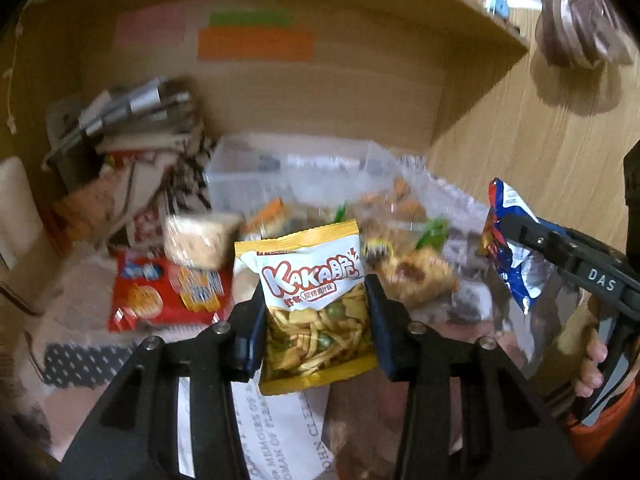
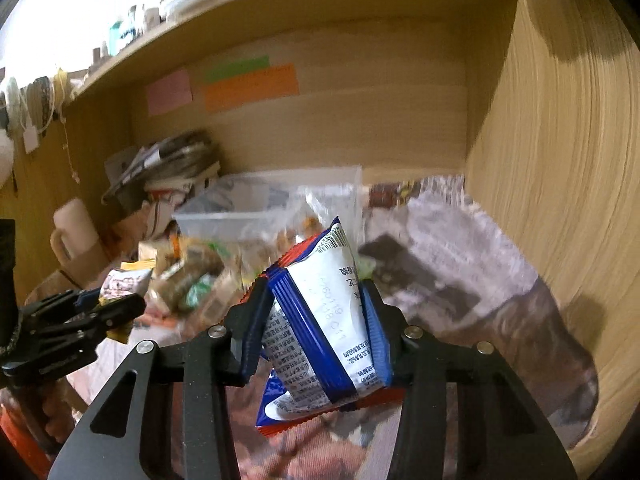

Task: Organize snacks
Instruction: 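Carry the yellow bag into the clear box with the left tool while the right drops the blue-white bag in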

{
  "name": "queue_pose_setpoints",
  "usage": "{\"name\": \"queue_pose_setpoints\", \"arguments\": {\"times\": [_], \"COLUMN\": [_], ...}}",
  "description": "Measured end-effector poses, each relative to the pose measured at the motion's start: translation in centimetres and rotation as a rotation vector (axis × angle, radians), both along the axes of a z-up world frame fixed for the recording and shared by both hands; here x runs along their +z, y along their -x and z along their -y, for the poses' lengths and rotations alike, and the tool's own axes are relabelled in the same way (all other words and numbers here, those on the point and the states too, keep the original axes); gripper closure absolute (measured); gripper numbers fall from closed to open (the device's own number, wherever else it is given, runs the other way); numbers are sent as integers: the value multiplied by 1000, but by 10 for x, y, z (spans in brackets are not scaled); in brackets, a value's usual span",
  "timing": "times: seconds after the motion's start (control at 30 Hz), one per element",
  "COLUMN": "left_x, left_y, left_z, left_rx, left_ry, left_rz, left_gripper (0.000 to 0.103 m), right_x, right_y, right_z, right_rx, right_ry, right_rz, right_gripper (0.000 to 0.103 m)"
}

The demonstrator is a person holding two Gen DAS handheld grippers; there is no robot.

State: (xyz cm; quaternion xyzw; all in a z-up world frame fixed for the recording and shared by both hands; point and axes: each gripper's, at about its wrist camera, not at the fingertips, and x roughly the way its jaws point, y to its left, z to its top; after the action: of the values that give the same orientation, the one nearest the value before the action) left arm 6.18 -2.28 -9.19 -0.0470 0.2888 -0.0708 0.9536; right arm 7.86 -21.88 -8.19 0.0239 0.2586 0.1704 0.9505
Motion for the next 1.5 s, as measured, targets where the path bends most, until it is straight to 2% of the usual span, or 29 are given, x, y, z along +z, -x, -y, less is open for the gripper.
{"name": "queue_pose_setpoints", "arguments": {"times": [0.17, 0.37, 0.67, 0.83, 1.07, 1.5], "left_x": [27, 47, 66, 74, 74, 34], "left_y": [-6, -27, -71, -99, -137, -218], "left_z": [-9, -17, -27, -30, -33, -32], "left_rx": [22, 18, 22, 33, 31, 12], "left_ry": [-17, -9, 5, -21, -30, -59], "left_rz": [74, 112, 106, 104, 66, -120], "left_gripper": [59, 59, 59, 59, 59, 59], "right_x": [20, 41, 61, 67, 61, 19], "right_y": [-9, -23, -55, -77, -118, -189], "right_z": [-4, -17, -38, -45, -52, -66], "right_rx": [4, 25, 58, 56, 60, 57], "right_ry": [-10, -8, -14, 0, 21, 103], "right_rz": [60, 117, 152, 154, 90, -106], "right_gripper": [62, 62, 62, 62, 62, 62]}}
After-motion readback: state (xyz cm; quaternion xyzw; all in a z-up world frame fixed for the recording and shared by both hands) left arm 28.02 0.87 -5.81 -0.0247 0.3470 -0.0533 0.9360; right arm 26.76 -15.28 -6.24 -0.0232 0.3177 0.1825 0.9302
